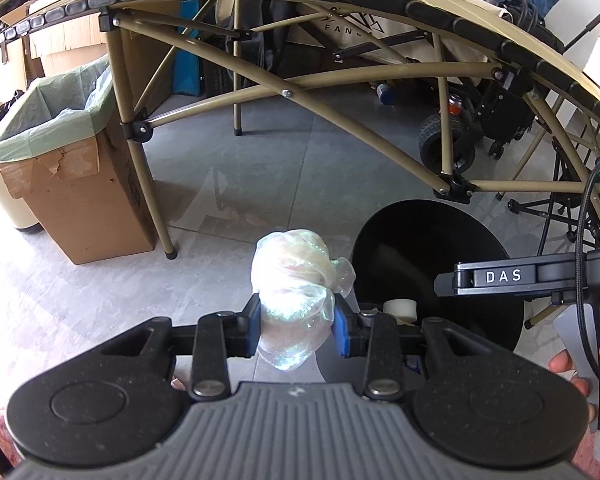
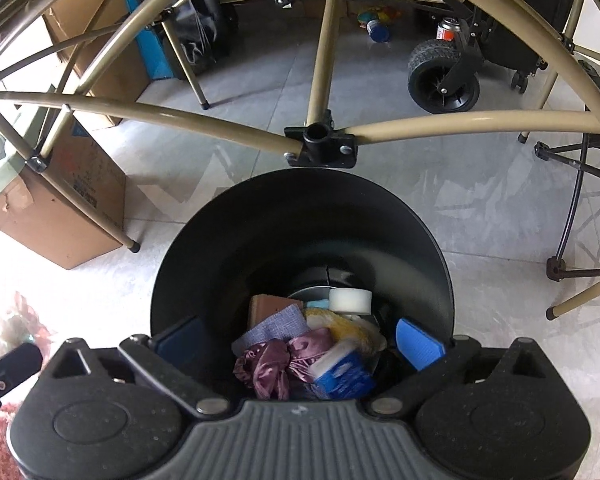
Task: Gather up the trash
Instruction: 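Lower the blue tissue pack into the bin and open the right gripper, then move the left gripper over the bin and release the plastic bag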
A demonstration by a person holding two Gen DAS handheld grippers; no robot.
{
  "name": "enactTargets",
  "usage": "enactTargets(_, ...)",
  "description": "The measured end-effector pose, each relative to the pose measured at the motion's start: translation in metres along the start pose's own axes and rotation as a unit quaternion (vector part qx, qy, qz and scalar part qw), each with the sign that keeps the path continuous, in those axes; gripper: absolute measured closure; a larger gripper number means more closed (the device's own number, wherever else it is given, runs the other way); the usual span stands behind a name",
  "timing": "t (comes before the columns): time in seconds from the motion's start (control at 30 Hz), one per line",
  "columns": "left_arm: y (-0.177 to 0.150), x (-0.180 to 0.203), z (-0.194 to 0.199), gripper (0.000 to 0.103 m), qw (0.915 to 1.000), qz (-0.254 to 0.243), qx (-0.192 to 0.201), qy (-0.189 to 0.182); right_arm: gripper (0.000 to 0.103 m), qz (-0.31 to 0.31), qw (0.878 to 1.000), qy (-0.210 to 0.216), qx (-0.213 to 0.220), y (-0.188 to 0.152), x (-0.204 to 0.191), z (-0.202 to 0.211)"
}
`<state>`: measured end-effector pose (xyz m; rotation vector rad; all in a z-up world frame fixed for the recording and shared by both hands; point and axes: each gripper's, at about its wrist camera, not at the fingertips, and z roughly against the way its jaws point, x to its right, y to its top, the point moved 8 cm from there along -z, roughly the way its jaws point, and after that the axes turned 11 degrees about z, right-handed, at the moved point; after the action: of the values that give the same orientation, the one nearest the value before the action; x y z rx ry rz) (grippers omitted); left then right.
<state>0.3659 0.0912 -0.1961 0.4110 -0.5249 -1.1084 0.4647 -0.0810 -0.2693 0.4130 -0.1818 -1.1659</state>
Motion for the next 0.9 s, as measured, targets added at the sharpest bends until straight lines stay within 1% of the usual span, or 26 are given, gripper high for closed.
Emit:
enactTargets(0.27,-0.003,0.020,-0.001,0.068,0.9997,-0.026,-0.001,-0.003,0.000,-0.003,1.000,-0.001,0.011,-0.004,0.008,0.014)
enactTargets(0.4,-0.006,0.036,-0.002,0.068,0.9990,-0.044,-0.001,-0.006,0.000,-0.009,1.000,-0.006,0.015,-0.009,0.020,0.024)
enactTargets(0.7,-0.013,0.082,-0.013,0.068,0.9962,-0.084,-0.014,-0.020,0.000,-0.053,0.998,-0.023,0.030,-0.024,0.067,0.044)
enactTargets(0.9,-0.017,0.108,-0.027,0.068,0.9944,-0.098,-0.033,-0.022,0.000,-0.085,0.995,-0.034,0.041,-0.039,0.101,0.056)
